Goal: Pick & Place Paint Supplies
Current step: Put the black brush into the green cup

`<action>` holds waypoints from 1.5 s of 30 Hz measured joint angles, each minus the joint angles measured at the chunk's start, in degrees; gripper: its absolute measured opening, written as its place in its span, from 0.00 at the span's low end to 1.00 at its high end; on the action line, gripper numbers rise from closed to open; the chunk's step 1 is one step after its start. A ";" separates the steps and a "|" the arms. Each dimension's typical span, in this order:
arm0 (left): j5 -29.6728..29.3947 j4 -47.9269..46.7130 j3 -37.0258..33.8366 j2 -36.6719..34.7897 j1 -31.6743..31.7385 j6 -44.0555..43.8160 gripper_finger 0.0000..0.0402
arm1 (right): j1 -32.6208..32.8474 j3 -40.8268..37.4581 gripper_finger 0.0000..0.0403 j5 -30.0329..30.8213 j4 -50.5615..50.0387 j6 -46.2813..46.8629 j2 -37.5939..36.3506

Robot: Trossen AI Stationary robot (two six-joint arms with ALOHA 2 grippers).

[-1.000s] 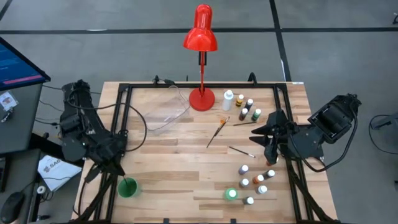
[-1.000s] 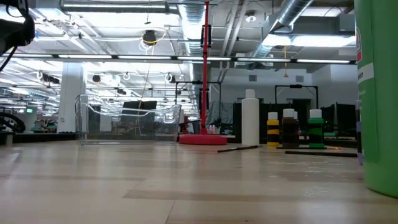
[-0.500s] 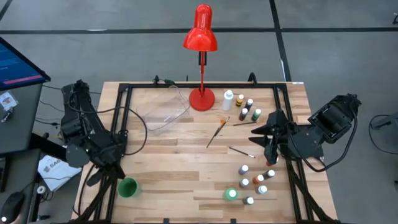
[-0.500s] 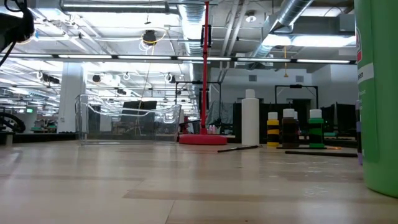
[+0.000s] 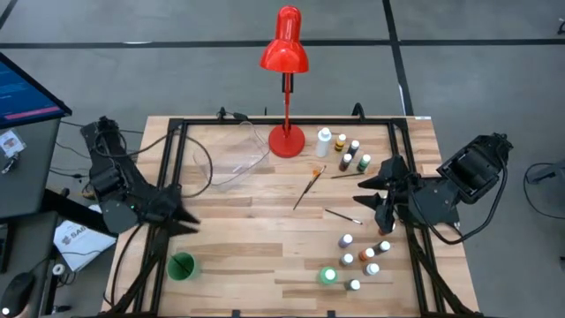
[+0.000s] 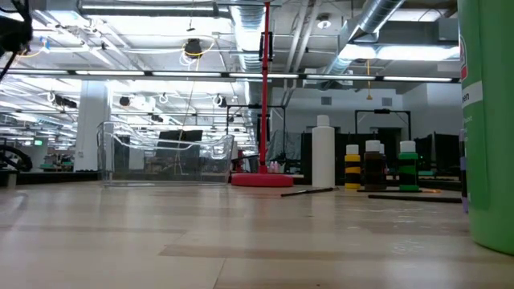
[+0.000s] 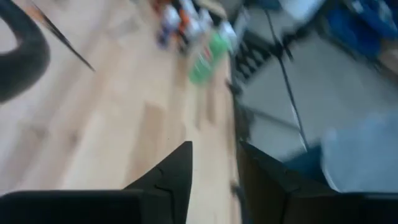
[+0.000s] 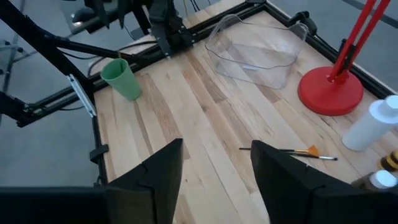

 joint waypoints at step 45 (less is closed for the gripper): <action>3.56 14.66 -0.04 10.37 28.42 5.54 0.31 | -21.19 -61.64 0.50 -42.64 22.28 -2.21 -5.62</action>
